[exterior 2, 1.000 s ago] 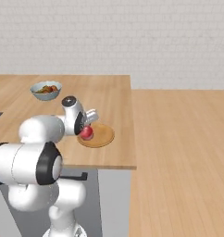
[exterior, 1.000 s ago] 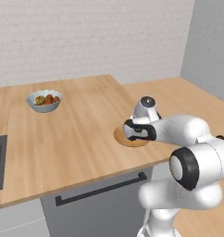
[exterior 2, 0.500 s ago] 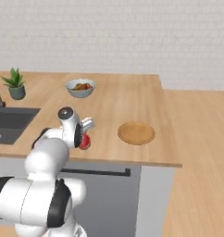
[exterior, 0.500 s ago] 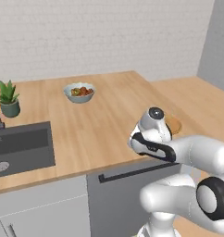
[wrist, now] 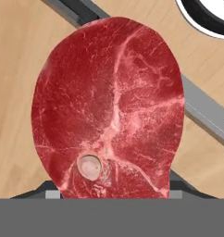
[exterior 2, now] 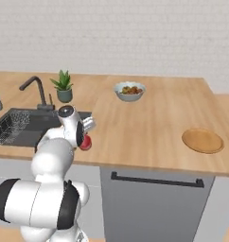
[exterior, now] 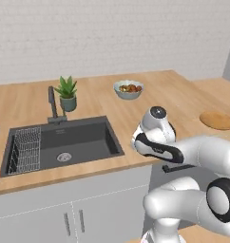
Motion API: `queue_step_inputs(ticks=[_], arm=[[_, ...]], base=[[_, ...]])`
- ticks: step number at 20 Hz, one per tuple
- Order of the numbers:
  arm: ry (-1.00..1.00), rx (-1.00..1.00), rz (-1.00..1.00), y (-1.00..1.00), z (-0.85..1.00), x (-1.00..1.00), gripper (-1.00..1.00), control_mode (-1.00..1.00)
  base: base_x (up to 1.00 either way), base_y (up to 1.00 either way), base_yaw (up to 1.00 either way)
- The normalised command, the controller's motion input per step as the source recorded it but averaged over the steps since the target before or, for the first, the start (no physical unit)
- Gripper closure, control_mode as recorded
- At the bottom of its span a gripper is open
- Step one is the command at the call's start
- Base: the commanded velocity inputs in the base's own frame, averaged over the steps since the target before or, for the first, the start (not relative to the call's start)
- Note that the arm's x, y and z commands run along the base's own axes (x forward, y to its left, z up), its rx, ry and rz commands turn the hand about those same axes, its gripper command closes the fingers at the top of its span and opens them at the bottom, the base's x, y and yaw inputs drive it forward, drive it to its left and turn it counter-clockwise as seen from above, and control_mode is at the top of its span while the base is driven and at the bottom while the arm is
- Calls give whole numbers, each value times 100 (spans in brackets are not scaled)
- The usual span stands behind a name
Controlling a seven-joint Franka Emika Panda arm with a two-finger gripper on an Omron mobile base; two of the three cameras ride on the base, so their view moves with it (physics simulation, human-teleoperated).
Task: Pick up the knife from the drawer and place it on the cutting board. Then place the meat from the plate to the cutting board.
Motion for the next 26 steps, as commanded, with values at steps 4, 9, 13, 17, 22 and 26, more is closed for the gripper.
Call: queue_step_inputs(ticks=[4,9,13,17,22,26], arm=[[0,0,0,0,0,0,100,100],[0,0,0,0,0,0,100,100],[0,0,0,0,0,0,100,100],[0,0,0,0,0,0,100,100],[0,0,0,0,0,0,100,100],[1,0,-3,100,41,37,100,-100]], base=[[-22,100,5],[-1,100,0],[0,100,0],[7,100,-2],[71,100,-8],[0,0,0]])
